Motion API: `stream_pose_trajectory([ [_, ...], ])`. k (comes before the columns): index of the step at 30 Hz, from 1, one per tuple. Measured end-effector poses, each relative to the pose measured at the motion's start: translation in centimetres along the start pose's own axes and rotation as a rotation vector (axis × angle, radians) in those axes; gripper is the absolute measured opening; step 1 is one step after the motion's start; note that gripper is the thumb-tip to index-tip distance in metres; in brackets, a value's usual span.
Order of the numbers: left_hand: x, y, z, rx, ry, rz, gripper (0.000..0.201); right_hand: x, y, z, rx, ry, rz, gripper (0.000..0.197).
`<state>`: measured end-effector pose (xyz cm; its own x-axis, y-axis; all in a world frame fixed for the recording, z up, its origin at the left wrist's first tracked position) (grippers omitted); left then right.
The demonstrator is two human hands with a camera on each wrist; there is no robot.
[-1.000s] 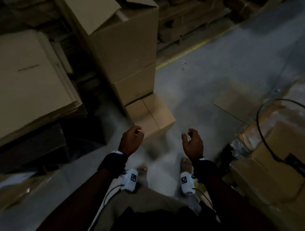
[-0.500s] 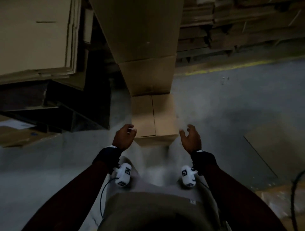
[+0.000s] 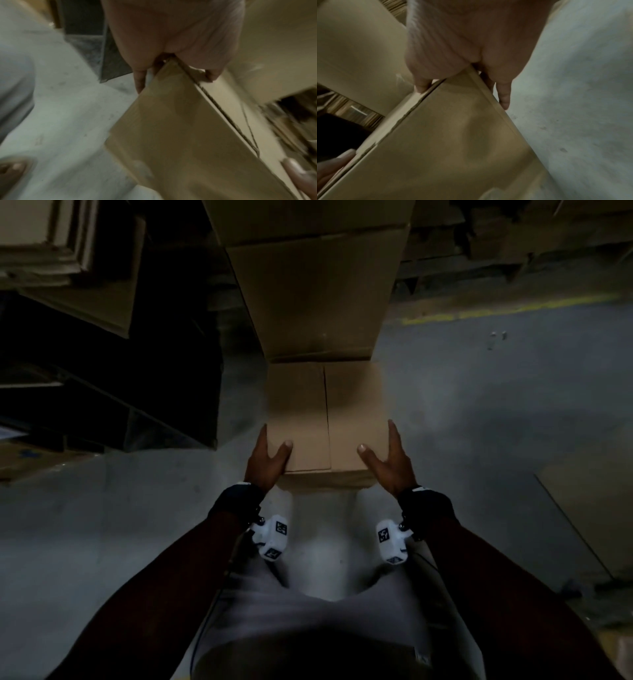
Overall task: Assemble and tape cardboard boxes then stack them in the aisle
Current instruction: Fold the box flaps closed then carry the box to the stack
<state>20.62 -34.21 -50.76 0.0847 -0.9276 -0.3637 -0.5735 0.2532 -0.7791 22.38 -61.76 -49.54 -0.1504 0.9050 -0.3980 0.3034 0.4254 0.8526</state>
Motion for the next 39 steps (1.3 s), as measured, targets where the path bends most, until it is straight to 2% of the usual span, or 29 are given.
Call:
stream_pose_trajectory([
  [2,-1.0,-1.6,-1.8,0.011,0.004,0.011,0.066,-1.0,1.9,-1.7,0.010,-0.018,0.034,0.093],
  [6,-4.7,-6.2,-8.5,0.016,0.022,0.050,0.070,-3.2,7.2,-6.9,0.048,-0.029,0.103,0.090],
  [11,-9.7,-12.1,-20.2,-0.049,-0.089,0.068,0.070,-5.2,15.5,-14.0,0.088,0.064,0.131,0.078],
  [14,-12.6,-12.9,-25.7,-0.108,-0.175,0.076,0.078,-5.4,19.5,-17.2,0.042,0.142,0.118,0.087],
  [17,-14.8,-11.0,-29.3,-0.143,-0.258,0.035,0.085,-4.1,21.4,-18.9,-0.018,0.257,0.093,0.095],
  [20,-17.3,-8.8,-32.2,-0.186,-0.356,-0.019,0.093,-1.2,23.5,-19.9,-0.102,0.390,0.045,0.103],
  [23,-20.2,-6.2,-35.2,-0.270,-0.451,-0.070,0.101,2.3,26.0,-21.0,-0.151,0.538,0.033,0.100],
  [28,-26.1,-3.1,-39.3,-0.325,-0.617,-0.173,0.111,10.1,30.6,-23.2,-0.251,0.743,-0.005,0.100],
  [33,-32.9,1.1,-42.1,-0.350,-0.742,-0.311,0.103,19.4,35.2,-25.7,-0.333,0.859,-0.106,0.097],
  [39,-42.5,5.6,-44.2,-0.378,-0.830,-0.401,0.099,30.7,40.6,-29.4,-0.413,0.971,-0.103,0.095],
])
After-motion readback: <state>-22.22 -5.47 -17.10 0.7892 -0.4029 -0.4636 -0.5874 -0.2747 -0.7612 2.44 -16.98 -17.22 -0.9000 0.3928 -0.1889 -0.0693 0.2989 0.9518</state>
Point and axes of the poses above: each hand's wrist, its own z-axis towards the middle knuckle, its own x-axis out of the palm, y = z × x, the point moved 1 cm from there along z, towards the middle knuckle, and after that the axes turned 6 degrees about -x, right-handed, at the moved point
